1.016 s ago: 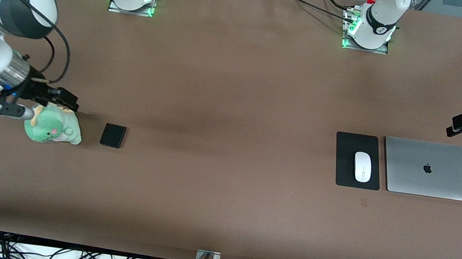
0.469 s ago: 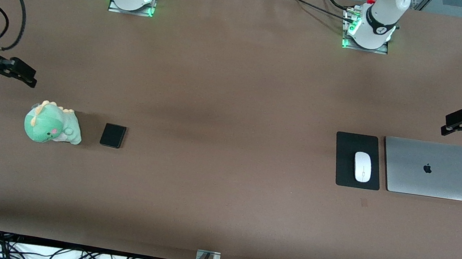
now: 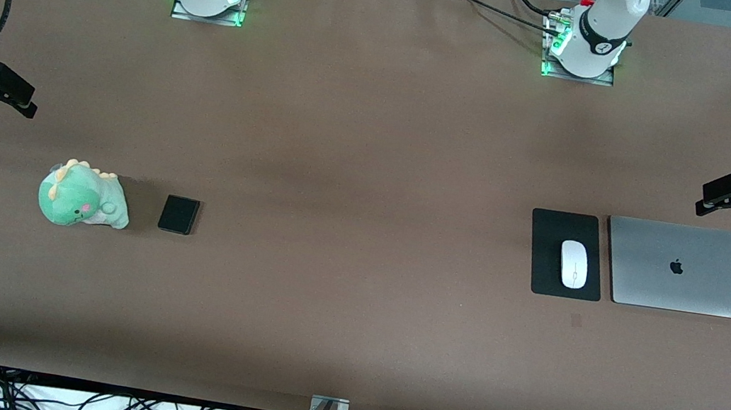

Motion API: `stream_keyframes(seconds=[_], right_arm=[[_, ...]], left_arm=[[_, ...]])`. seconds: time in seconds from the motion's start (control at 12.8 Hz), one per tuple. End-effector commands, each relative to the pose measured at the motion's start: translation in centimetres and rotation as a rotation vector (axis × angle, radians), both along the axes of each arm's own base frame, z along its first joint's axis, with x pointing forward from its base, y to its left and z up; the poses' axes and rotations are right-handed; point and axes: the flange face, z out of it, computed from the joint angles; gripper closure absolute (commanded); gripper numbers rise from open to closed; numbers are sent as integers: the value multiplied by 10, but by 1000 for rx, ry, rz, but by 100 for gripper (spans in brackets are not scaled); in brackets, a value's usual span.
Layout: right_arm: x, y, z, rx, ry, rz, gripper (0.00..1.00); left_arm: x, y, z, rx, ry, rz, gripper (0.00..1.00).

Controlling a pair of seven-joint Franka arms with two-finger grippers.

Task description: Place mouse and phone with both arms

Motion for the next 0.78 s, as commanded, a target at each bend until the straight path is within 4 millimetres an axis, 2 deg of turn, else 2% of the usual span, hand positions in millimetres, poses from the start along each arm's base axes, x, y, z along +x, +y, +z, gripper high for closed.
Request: stream_keyframes(seconds=[0.0, 0.23, 0.7], right_arm=[[2, -6, 6, -1, -2, -6, 0], [-1, 1, 19, 3, -15, 9, 0], [-4, 3, 19, 25, 1, 11, 0]], left_arm=[[4, -1, 4, 21, -8, -14, 0], [4, -1, 6, 15, -11, -14, 0], [5, 0, 7, 13, -14, -12, 0]])
